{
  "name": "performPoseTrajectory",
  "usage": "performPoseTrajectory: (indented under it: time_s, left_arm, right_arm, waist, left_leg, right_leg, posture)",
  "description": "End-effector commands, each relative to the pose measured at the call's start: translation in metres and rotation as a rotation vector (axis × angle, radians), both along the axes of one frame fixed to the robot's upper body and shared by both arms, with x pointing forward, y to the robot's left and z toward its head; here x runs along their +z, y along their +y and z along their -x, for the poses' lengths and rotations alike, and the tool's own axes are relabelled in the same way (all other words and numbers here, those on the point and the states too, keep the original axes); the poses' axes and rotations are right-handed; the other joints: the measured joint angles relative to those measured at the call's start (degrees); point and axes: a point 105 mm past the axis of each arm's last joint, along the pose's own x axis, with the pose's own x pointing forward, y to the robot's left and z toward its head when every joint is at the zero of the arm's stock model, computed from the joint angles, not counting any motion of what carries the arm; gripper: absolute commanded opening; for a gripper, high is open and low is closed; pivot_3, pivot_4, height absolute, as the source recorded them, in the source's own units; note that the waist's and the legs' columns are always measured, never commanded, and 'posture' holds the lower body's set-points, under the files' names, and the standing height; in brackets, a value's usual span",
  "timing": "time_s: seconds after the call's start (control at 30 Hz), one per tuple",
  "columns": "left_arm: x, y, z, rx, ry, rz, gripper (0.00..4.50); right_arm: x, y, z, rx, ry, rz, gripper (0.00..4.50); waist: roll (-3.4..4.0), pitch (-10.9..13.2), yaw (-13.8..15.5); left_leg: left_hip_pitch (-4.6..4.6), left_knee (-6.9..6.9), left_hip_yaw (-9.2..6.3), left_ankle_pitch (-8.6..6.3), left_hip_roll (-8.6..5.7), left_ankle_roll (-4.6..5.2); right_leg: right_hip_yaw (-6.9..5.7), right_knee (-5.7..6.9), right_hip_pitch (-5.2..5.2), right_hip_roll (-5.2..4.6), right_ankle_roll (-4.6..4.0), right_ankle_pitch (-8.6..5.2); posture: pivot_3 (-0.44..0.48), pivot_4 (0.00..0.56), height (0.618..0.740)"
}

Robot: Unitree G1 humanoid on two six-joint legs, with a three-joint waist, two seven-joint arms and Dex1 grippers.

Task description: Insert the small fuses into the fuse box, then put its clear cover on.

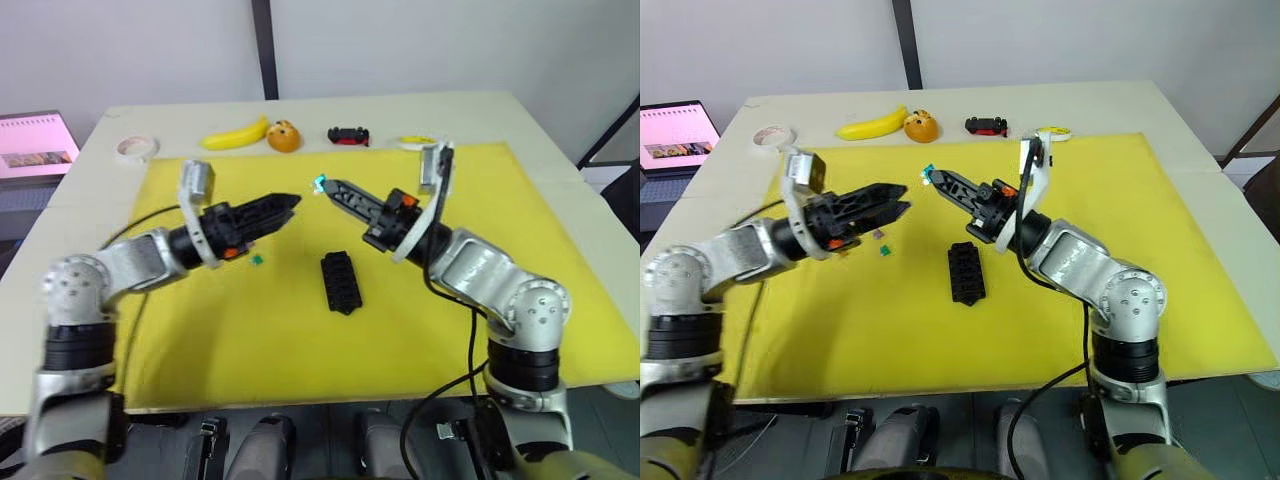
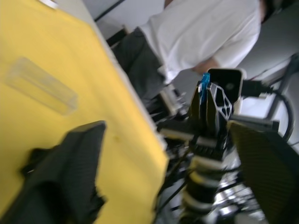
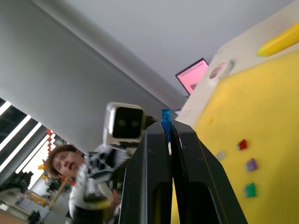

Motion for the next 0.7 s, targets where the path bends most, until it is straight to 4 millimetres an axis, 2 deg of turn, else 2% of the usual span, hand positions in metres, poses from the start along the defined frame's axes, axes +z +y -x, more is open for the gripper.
performPoseTrajectory:
  time_s: [0.03, 0.13, 0.27, 0.4, 0.53, 0.7]
  left_arm:
    - [0.011, -0.002, 0.014, -0.125, -0.24, -0.181, 4.44]
    - [0.0, -0.006, 0.019, -0.237, -0.428, -0.369, 4.44]
    - [-0.024, -0.016, 0.02, -0.351, -0.69, -0.563, 4.44]
    - [-0.04, -0.027, 0.022, -0.434, -0.833, -0.618, 4.44]
    - [-0.053, -0.039, 0.02, -0.463, -0.898, -0.628, 4.44]
    - [-0.066, -0.048, 0.019, -0.475, -0.949, -0.657, 4.44]
  right_arm:
    - [0.009, -0.006, 0.016, 0.065, -0.098, 0.085, 0.0]
    - [0.001, -0.012, 0.024, 0.117, -0.175, 0.27, 0.0]
    - [-0.023, -0.019, 0.033, 0.195, -0.309, 0.577, 0.0]
    - [-0.039, -0.023, 0.035, 0.26, -0.466, 0.763, 0.0]
    - [-0.055, -0.027, 0.035, 0.336, -0.636, 0.897, 0.0]
    - [-0.068, -0.031, 0.032, 0.404, -0.73, 0.964, 0.0]
  waist:
    - [0.03, 0.04, 0.1]
    - [0.08, 0.07, 0.2]
    - [0.18, 0.17, 0.19]
    - [0.06, 0.27, 0.21]
    - [-0.04, 0.34, 0.34]
    - [-0.17, 0.45, 0.28]
  left_leg:
    - [-0.01, 0.0, 0.02, 0.0, 0.0, 0.01]
    - [0.0, 0.0, 0.06, -0.02, 0.0, 0.04]
    - [0.03, -0.03, 0.09, -0.06, 0.07, 0.11]
    - [0.01, -0.01, 0.1, -0.07, 0.12, 0.13]
    - [-0.06, 0.1, 0.1, -0.09, 0.06, 0.16]
    - [-0.06, 0.13, 0.08, -0.09, 0.06, 0.17]
  right_leg:
    - [0.0, -0.03, 0.01, 0.01, 0.0, 0.0]
    - [-0.01, -0.12, 0.1, 0.0, -0.01, -0.01]
    - [-0.02, -0.19, 0.14, 0.0, -0.02, -0.01]
    - [-0.03, -0.2, 0.12, -0.02, 0.0, 0.0]
    - [-0.07, -0.21, 0.12, -0.09, 0.03, 0.0]
    - [-0.09, -0.17, 0.12, -0.1, 0.04, 0.01]
  posture:
    - [0.0, 0.15, 0.74]
    - [0.0, 0.15, 0.74]
    - [0.0, 0.15, 0.74]
    - [0.0, 0.15, 0.74]
    - [0.0, 0.15, 0.74]
    - [0.0, 0.15, 0.74]
